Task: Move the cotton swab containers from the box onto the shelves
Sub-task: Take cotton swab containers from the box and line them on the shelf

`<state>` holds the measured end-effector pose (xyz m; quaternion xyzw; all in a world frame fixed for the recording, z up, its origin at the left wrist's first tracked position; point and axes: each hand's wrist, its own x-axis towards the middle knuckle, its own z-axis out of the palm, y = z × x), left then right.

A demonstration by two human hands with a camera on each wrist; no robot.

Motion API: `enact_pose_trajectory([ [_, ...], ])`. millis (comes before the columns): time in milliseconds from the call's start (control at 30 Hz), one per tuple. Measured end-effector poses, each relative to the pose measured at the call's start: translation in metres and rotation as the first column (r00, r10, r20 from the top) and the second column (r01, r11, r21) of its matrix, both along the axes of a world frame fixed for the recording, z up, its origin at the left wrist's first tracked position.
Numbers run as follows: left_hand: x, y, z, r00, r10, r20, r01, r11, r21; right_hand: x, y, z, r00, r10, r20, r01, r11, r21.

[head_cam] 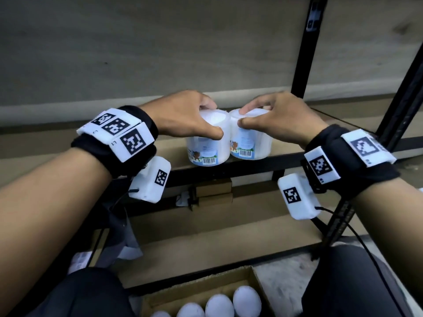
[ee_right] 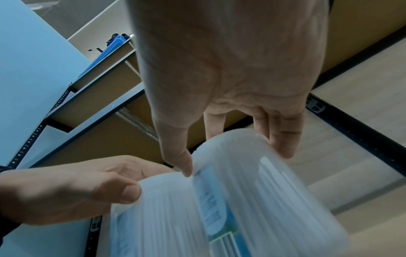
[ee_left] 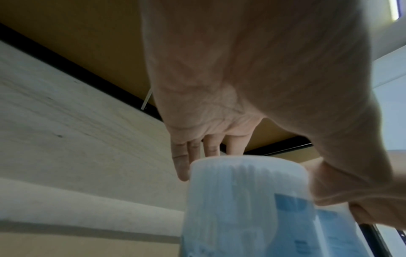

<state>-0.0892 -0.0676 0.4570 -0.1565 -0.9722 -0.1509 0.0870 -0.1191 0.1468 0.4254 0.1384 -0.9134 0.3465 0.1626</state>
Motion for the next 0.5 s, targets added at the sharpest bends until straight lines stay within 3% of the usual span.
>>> enact_pose_trajectory([
  [267,-0.034,-0.003,-0.011,0.995,-0.004,0.103,0.005,1.000,-0.004,-0.028,-0.008,-0.019,0.994,-0.073,-0.077,0.080,0.992,0.099],
  [500,-0.055,-0.008,-0.018,0.993,-0.044,0.110,0.041,0.999,0.030,-0.038,-0.001,-0.023,0.994,-0.080,-0.077,0.092,0.982,0.166],
])
